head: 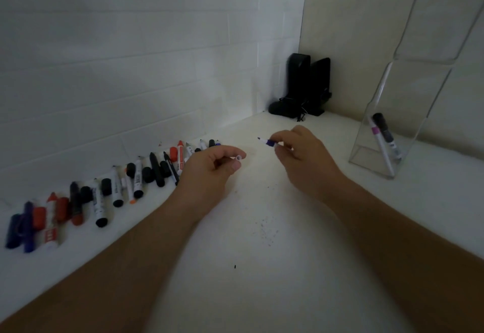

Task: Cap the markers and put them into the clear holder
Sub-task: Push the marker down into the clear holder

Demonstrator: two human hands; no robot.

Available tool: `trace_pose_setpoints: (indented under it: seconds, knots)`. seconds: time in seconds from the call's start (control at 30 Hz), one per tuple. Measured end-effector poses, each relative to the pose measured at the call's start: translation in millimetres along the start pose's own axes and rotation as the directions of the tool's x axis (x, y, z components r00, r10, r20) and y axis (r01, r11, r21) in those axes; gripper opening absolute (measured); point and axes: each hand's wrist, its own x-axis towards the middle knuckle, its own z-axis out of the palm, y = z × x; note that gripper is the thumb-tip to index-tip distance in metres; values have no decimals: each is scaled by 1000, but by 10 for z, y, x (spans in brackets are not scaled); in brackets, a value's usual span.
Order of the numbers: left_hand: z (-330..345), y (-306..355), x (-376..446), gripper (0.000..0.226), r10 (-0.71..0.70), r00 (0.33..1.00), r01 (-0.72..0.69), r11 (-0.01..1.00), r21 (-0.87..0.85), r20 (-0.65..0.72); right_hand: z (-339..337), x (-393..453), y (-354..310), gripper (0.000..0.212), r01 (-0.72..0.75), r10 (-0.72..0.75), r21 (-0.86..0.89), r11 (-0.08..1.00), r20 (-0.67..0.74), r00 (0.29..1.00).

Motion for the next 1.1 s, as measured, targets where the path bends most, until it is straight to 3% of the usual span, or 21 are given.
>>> trace_pose_setpoints:
  seconds: [0.07,0.2,0.47,0.67,1.0,1.1]
  knots:
    - [-4,6,3,22,-10,1000,10,1000,-26,-11,-33,-21,-59,21,111,-108,53,992,-49,993]
    - [12,22,-4,23,7,1000,-7,1000,-13,-14,4,-29,-69,20,246,-247,-37,969,-31,968]
    - [25,-6,9,21,48,999,-48,993,108,0,44,-34,-57,20,225,-226,-109,968,3,974]
    - [94,-3,6,24,83,996,-67,930,362,-30,44,-62,-112,22,292,-295,-276,916,34,955]
    - [96,-29,1,12,14,1000,-8,954,300,-19,106,-108,-131,19,250,-260,-188,950,-26,965]
    - [81,-44,0,8,10,1000,-5,953,302,-16,170,-124,-167,21,155,-151,-161,975,36,988]
